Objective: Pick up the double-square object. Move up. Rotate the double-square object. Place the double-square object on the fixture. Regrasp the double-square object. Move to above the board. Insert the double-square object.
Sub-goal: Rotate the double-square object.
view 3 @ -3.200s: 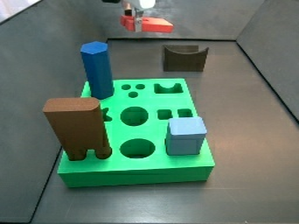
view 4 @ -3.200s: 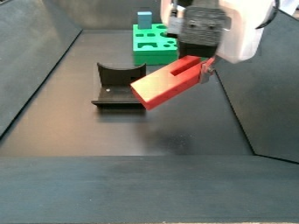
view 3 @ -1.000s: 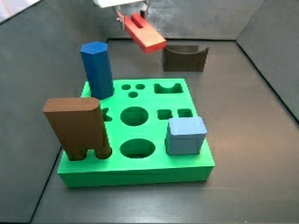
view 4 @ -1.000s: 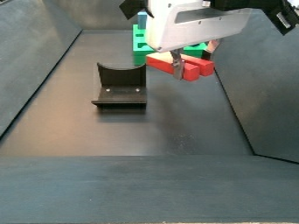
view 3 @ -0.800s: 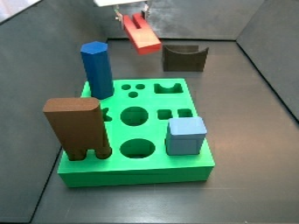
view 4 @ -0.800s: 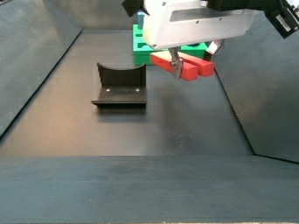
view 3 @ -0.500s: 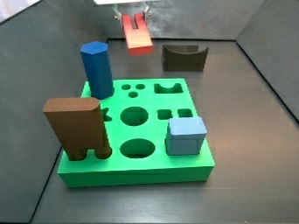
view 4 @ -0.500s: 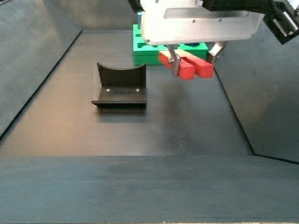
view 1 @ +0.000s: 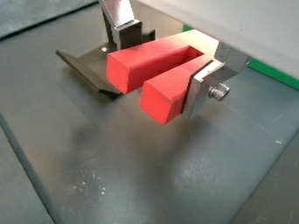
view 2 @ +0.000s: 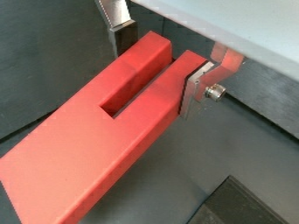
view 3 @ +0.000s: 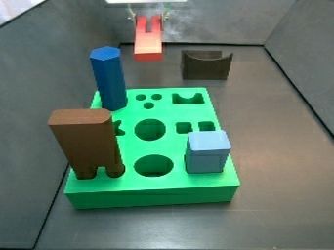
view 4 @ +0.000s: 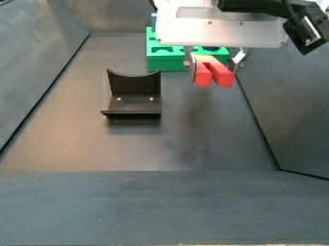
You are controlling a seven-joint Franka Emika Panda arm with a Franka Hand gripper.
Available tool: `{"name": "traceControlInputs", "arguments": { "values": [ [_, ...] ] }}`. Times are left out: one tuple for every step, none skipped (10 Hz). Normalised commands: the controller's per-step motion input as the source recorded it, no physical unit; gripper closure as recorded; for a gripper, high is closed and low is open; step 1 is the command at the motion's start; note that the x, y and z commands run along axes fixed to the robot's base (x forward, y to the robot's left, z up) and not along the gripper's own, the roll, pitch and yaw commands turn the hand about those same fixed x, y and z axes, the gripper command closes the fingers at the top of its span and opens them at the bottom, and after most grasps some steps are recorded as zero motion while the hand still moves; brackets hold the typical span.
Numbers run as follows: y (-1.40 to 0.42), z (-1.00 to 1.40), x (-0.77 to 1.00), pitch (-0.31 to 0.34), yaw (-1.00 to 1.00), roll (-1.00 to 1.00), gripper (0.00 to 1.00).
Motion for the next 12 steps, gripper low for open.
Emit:
{"name": "traceControlInputs", "arguments": {
  "values": [
    [0.0, -1.0, 0.0, -0.004, 0.02, 0.0, 1.0],
    [0.0, -1.0, 0.02, -0.025, 0.03, -0.01, 1.0],
    [0.0, -1.0, 0.02, -0.03, 0.02, -0.03, 1.0],
    [0.0, -1.0, 0.03, -0.035, 0.02, -0.05, 1.0],
    [0.0, -1.0, 0.04, -0.035, 0.01, -0.06, 1.0],
    [0.01, -0.87, 0.05, -0.036, 0.01, -0.09, 1.0],
    [0.01, -0.79, 0.05, -0.04, 0.01, -0.1, 1.0],
    [0.01, -0.63, 0.05, -0.047, 0.01, -0.12, 1.0],
    [0.01, -0.56, 0.04, -0.05, 0.01, -0.13, 1.0],
    [0.01, -0.41, 0.04, -0.065, 0.01, -0.14, 1.0],
    [0.01, -0.36, 0.03, -0.069, 0.01, -0.14, 1.0],
    [0.01, -0.26, 0.04, -0.077, 0.01, -0.15, 1.0]
  ]
}}
